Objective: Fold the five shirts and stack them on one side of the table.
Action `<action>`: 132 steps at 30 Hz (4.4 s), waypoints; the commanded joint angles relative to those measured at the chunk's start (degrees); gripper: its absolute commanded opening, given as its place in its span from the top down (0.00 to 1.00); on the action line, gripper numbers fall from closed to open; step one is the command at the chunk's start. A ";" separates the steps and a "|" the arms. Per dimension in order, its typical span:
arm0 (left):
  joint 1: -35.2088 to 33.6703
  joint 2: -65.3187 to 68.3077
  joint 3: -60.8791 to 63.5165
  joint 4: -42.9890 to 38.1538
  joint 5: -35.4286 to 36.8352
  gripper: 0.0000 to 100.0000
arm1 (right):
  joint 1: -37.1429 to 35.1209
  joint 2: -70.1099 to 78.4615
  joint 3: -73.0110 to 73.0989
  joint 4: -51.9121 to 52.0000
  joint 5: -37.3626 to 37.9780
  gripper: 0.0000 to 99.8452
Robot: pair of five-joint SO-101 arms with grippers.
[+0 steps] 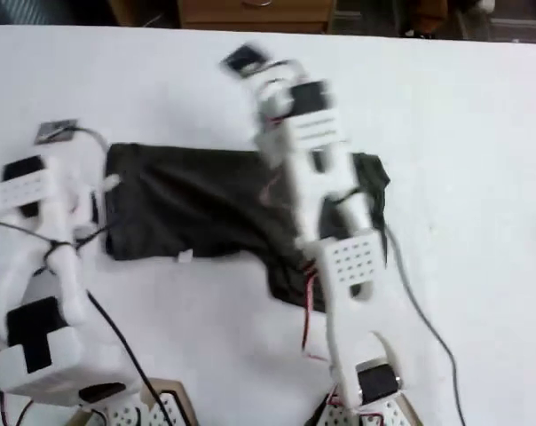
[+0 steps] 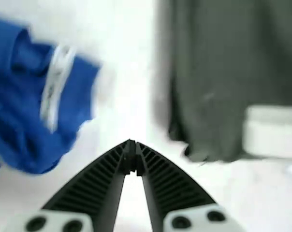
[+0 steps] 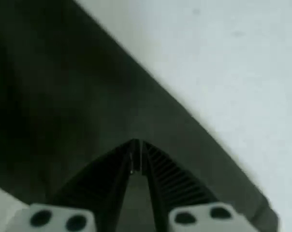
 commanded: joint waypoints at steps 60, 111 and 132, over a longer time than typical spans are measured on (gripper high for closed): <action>-14.59 -2.29 -1.54 4.13 -7.30 0.98 | 13.93 -15.87 16.26 -8.57 -3.78 0.98; -10.20 -2.37 8.13 1.41 -4.92 0.98 | 26.59 -2.95 7.91 -9.27 -3.96 0.98; -10.37 -2.55 15.25 1.76 -5.36 0.98 | 24.04 -44.00 27.60 1.36 -4.04 0.98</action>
